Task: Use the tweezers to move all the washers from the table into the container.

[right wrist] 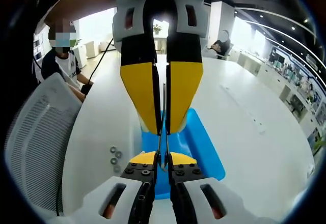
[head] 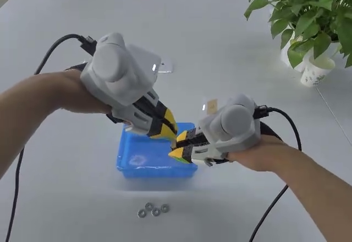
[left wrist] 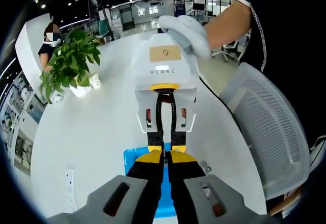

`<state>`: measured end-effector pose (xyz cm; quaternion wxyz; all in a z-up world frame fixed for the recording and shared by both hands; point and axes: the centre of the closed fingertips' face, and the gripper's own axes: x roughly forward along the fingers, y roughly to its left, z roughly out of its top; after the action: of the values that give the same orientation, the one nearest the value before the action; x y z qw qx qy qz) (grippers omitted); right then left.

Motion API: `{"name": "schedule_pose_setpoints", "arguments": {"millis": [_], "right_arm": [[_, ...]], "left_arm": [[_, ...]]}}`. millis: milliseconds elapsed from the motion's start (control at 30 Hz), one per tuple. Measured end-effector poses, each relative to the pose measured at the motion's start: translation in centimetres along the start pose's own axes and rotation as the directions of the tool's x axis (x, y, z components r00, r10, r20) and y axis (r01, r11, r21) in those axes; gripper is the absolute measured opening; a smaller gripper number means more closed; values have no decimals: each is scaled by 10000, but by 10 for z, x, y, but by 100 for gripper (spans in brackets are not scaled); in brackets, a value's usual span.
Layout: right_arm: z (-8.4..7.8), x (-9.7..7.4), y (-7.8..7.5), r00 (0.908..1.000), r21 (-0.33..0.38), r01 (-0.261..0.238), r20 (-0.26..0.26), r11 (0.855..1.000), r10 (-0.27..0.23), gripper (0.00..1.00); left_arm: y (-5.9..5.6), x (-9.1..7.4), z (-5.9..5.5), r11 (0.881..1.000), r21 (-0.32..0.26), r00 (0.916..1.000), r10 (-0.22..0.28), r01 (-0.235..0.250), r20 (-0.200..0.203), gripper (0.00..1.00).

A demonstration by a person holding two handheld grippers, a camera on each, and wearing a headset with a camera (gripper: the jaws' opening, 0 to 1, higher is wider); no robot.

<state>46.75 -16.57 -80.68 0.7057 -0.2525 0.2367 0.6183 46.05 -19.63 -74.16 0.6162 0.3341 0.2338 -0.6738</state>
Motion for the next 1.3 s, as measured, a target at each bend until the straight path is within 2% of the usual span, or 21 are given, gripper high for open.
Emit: {"name": "schedule_pose_setpoints", "arguments": {"millis": [367,667,1300], "right_arm": [[-16,15,-17,9997,105,180,-165,9998,-178,9],[-29,25,-19,9993,347,116,-354,9993,-104,10],[-43,36,-20,9976,360,-78,-691,9993,103,10]], "left_arm": [[16,17,-17,9999,42,9996,117,-116,-261,6],[19,29,-28,10000,-49,9990,-20,18,-458,7],[20,41,-38,9993,-302,9986,-217,203,-478,7]]}}
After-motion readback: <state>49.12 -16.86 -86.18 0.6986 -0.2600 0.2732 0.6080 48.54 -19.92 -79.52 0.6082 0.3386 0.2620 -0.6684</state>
